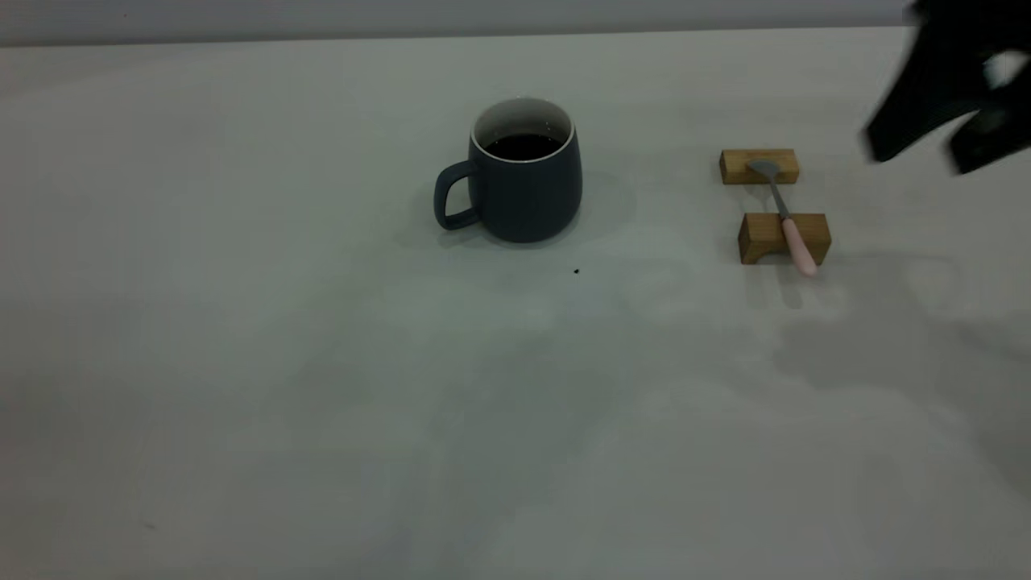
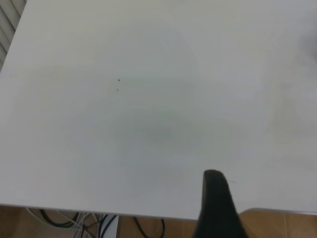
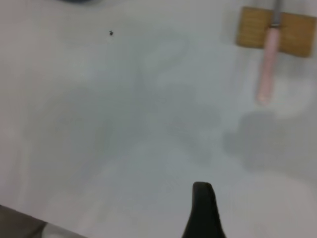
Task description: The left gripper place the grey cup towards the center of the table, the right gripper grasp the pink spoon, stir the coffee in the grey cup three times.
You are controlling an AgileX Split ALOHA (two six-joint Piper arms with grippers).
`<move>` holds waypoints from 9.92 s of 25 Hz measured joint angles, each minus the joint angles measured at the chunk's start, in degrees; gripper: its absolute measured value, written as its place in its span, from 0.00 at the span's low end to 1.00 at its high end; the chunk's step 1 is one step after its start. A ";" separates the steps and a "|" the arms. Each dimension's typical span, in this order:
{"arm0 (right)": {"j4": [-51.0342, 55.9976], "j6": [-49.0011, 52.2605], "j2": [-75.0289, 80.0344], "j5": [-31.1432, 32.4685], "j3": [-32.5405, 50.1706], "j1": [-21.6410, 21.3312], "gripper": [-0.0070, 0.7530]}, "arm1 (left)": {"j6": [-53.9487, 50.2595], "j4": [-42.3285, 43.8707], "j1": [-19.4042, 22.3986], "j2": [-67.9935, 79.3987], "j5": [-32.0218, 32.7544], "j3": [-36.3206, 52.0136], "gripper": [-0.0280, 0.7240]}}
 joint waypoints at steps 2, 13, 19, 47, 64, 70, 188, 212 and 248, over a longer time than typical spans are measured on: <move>-0.99 1.07 4.84 0.11 -3.13 2.14 0.82 | 0.00 0.00 0.00 0.00 0.00 0.00 0.79; -22.17 23.84 24.24 5.99 -22.81 3.25 0.82 | 0.00 0.00 0.00 0.00 0.00 0.00 0.79; -23.98 26.09 29.31 9.15 -28.97 4.06 0.81 | 0.00 0.00 0.00 0.00 0.00 0.00 0.79; -23.75 27.23 36.70 10.59 -31.69 4.00 0.16 | 0.00 0.00 0.00 0.00 0.00 0.00 0.79; 26.40 16.77 28.10 29.33 -33.82 4.32 0.16 | 0.00 0.00 0.00 0.00 0.12 0.00 0.79; 46.08 15.59 33.29 36.12 -33.82 4.32 0.16 | 0.00 0.00 0.00 0.00 0.12 0.00 0.79; 62.32 73.81 55.43 36.89 -59.09 11.62 0.16 | 0.00 0.00 0.00 0.00 0.18 0.00 0.79; 54.18 73.62 55.43 37.09 -59.09 6.61 0.16 | 0.00 0.00 0.00 0.00 0.18 0.00 0.79; 2.99 -0.41 12.97 39.79 -59.09 6.56 0.34 | 0.00 0.00 0.00 0.00 0.18 0.00 0.79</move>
